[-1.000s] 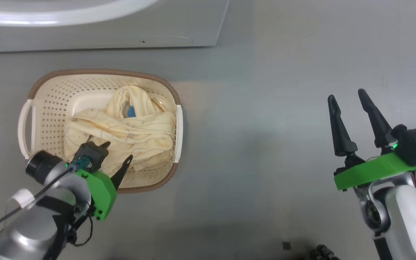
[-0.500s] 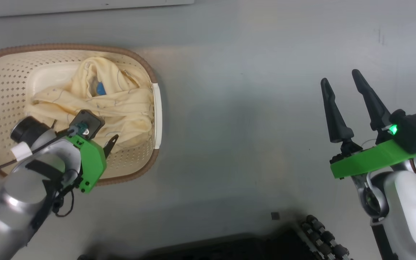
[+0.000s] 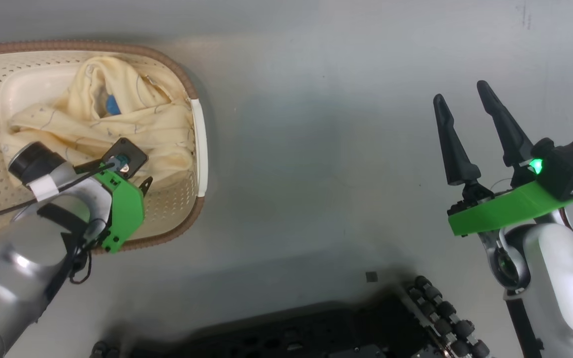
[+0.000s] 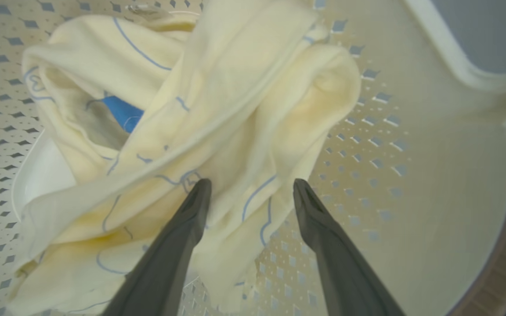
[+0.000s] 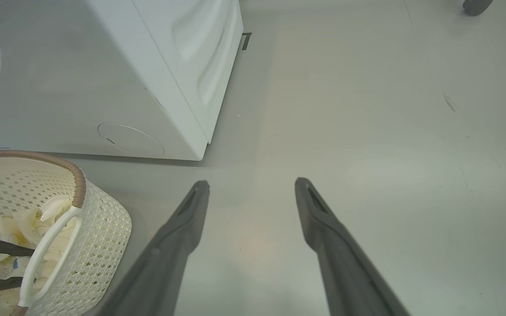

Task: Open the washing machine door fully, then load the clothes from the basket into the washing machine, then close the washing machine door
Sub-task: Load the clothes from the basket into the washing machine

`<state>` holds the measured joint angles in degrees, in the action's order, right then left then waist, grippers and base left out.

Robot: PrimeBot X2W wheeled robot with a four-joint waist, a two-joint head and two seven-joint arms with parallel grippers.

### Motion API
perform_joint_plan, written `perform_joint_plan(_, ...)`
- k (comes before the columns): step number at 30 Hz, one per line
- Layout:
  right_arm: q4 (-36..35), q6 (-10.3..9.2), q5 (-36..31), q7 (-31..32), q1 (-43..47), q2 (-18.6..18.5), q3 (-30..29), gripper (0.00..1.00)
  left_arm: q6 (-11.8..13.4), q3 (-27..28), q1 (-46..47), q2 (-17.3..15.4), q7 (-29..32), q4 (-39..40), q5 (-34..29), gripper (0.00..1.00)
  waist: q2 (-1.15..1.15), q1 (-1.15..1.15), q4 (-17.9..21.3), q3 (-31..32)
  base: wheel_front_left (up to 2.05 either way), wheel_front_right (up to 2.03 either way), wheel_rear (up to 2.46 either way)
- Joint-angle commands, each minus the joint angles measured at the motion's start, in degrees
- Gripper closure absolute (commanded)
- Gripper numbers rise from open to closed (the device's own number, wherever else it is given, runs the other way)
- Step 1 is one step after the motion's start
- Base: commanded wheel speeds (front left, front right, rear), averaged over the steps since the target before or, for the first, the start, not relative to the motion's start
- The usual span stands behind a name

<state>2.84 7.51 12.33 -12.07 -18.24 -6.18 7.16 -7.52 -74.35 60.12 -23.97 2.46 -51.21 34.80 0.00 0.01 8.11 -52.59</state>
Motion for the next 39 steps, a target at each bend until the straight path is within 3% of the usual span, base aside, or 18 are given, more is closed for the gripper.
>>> perform_joint_plan(1, -1.49, -0.02, -0.29, -0.31, 0.75, 0.26, 1.03, 0.0, 0.04, 1.01, 0.8, -1.4, 0.0, -0.62, -0.01, 0.0, 0.0, -0.01, 0.31, -0.65, 0.0, 0.0, 0.0)
perform_joint_plan(22, -1.98, -0.02, -0.59, 0.11, 0.76, 0.53, 1.44, 0.0, 0.03, 1.0, 4.61, 6.0, -0.42, -12.54, 3.78, 0.0, 0.0, -0.01, 0.78, -3.97, 0.0, 0.0, 0.0)
perform_joint_plan(23, -2.04, -0.02, -0.62, 0.21, 0.72, 0.5, 1.41, 0.0, 0.03, 1.0, 4.63, 6.3, -0.22, -12.93, 4.22, 0.17, 0.0, -0.01, 0.71, -3.98, 0.0, 0.0, 0.0)
perform_joint_plan(24, -2.13, -0.02, -0.64, 0.32, 0.67, 0.46, 1.42, 0.0, 0.03, 1.0, 4.63, 6.57, -0.01, -13.18, 4.4, 0.65, 0.0, -0.01, 0.66, -3.98, 0.0, 0.0, 0.0)
perform_joint_plan(25, -2.21, -0.02, -0.65, 0.39, 0.62, 0.4, 1.45, 0.0, 0.03, 1.0, 4.61, 6.79, 0.1, -13.31, 4.58, 1.0, 0.0, -0.01, 0.61, -3.98, 0.0, 0.0, 0.0)
perform_joint_plan(34, -1.96, -0.02, -0.59, 0.42, 0.24, 0.18, 1.29, 0.0, 0.03, 1.0, 4.01, 6.57, -0.97, -13.72, 7.19, 1.0, 0.0, -0.01, -0.09, -2.8, 0.0, 0.0, 0.0)
perform_joint_plan(39, -1.4, -0.02, -0.53, 0.13, -0.15, 0.09, 0.84, 0.0, 0.03, 1.54, 3.83, 7.18, -5.14, -14.68, 9.99, 1.0, 0.0, -0.01, -1.28, -0.58, 0.0, 0.0, 0.0)
